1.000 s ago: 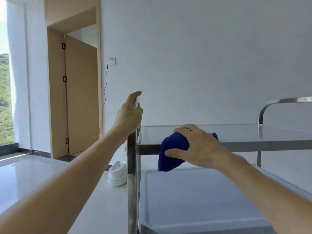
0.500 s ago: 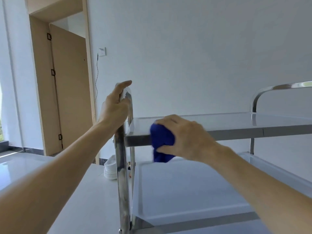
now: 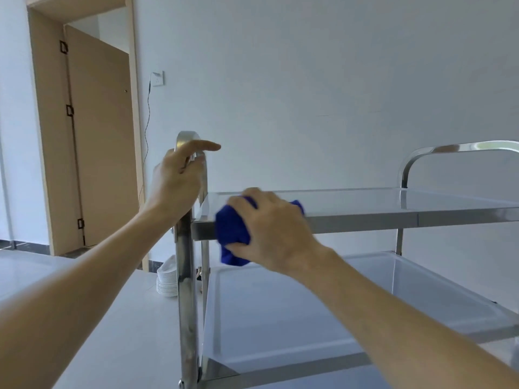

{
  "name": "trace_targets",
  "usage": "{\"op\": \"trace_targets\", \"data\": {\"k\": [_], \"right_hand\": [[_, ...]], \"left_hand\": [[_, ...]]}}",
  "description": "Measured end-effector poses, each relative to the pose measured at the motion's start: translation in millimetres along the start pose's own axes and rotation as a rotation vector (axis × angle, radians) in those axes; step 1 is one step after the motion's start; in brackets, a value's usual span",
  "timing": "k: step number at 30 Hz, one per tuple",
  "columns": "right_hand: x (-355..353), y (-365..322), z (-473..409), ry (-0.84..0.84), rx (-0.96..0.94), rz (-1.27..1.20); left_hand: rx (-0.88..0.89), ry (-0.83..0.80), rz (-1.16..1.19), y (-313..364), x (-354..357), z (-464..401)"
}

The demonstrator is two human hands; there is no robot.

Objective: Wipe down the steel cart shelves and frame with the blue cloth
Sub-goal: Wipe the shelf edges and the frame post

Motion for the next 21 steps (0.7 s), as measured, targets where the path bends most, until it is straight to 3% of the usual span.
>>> {"op": "trace_targets", "data": {"k": [3, 7, 15, 21], "right_hand": [[5.9, -11.2, -7.1, -0.038, -0.042, -0.014], [-15.4, 24.4, 14.6, -0.034, -0.024, -0.023], [-79.3, 149.1, 84.6, -0.020, 0.271, 0.033], [-77.7, 156.2, 84.9, -0.027, 0.300, 0.104]], "left_hand": [[0.007, -0.002, -0.008, -2.9, -1.3, -0.1], [0.033, -0.006, -0.001, -3.3, -4.6, -0.6], [0.053, -0.007, -0.054, 0.7, -2.5, 1.0], [0.067, -0.101, -0.282, 3.9, -10.5, 2.2]]}}
Point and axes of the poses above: each hand's wrist, its own z-axis away from the middle knuckle, its own x-axis out of the palm, y = z × x, the point moved 7 cm from there along -z, towards the middle knuckle, and after that the axes turned 15 degrees about -z, right-handed, at the moved point
